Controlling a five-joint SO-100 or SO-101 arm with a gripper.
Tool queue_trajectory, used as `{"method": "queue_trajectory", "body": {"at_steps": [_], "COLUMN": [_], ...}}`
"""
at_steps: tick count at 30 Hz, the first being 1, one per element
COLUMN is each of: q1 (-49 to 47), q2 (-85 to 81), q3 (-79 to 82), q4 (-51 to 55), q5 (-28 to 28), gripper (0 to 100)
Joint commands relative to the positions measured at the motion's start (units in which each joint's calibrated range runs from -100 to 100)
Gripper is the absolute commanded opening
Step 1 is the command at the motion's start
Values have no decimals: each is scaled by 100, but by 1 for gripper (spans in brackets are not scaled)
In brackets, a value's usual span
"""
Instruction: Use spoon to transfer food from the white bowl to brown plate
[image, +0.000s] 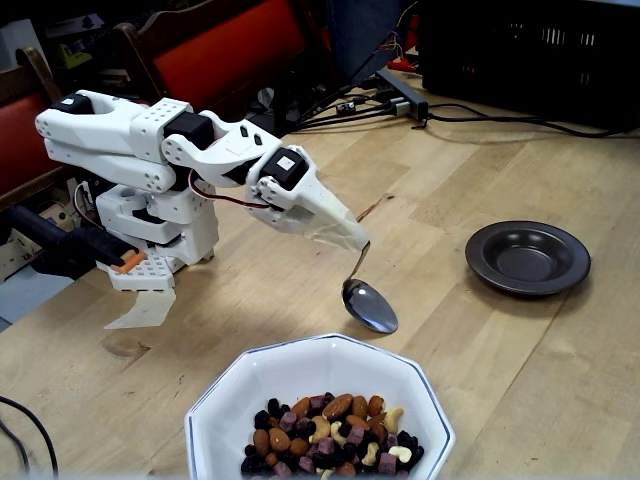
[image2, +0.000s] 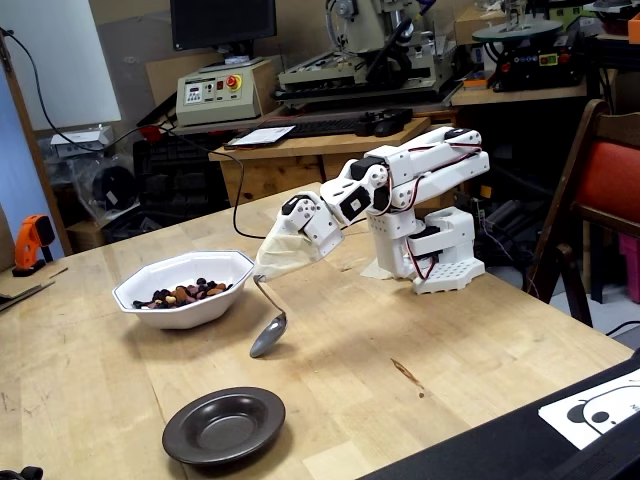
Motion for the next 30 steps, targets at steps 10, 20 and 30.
{"method": "queue_trajectory", "body": {"at_steps": [10, 20, 30], "q1": [-24, -31, -24], "q2": [-47, 38, 38], "q3": [-105, -619, -619], "q4": [-74, -1157, -1687], "q5": [-5, -5, -5], "gripper": [3, 3, 3]}}
